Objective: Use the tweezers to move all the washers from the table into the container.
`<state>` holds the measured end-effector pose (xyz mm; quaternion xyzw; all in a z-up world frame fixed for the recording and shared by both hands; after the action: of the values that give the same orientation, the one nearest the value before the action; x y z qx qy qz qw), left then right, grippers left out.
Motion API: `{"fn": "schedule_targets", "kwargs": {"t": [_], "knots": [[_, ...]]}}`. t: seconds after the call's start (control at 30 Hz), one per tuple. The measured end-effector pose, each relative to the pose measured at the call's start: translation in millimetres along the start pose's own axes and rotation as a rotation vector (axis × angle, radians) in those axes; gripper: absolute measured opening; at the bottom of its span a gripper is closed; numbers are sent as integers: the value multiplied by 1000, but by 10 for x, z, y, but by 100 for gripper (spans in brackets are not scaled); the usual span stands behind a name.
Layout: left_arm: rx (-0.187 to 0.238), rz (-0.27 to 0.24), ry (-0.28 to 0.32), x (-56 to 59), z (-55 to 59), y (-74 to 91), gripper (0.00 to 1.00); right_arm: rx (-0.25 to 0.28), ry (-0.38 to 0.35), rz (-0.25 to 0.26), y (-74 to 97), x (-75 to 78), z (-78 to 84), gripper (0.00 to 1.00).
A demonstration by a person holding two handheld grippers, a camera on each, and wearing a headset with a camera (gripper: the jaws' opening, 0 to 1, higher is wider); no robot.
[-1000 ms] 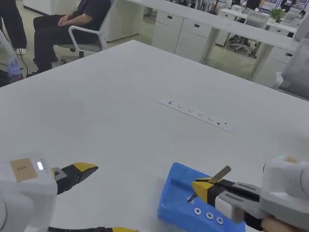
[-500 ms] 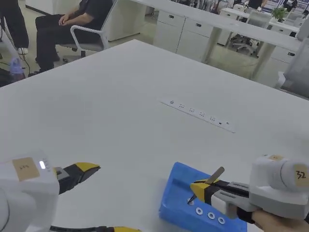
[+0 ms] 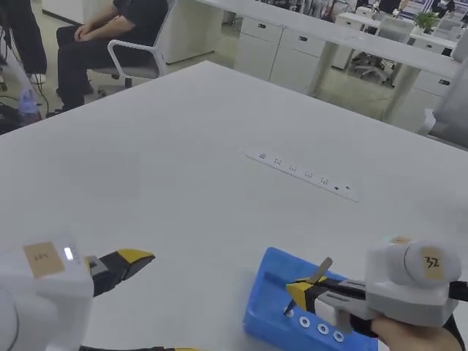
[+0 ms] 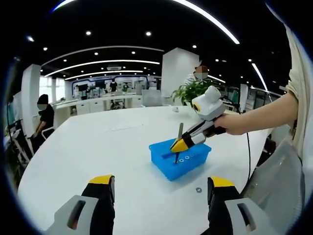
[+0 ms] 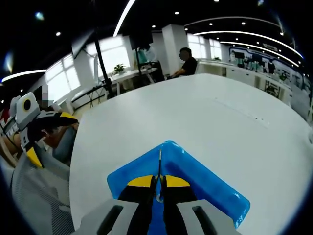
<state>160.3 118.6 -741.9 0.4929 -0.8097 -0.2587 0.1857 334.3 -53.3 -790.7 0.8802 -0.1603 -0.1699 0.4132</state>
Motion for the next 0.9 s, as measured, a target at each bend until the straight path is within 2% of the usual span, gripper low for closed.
{"fn": "schedule_targets", "kwargs": {"t": [0.47, 0.9], "knots": [[-6, 1, -4, -4, -1, -15, 79, -8, 23, 14, -38, -6, 36, 3], [7, -9, 7, -21, -9, 6, 78, -7, 48, 12, -44, -31, 24, 4]]}}
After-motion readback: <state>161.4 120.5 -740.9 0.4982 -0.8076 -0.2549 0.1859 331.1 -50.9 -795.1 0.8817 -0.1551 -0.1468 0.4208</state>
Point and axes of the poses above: the centre of the closed fingertips' face, and the gripper's own axes: y roughly backward along the fingers, x roughly to its right, z roughly out of its underside, the point moved 7 cm from there along y, roughly backward along the fingers, and after that the axes turned 15 degrees about -x, right-handed, at the moved point
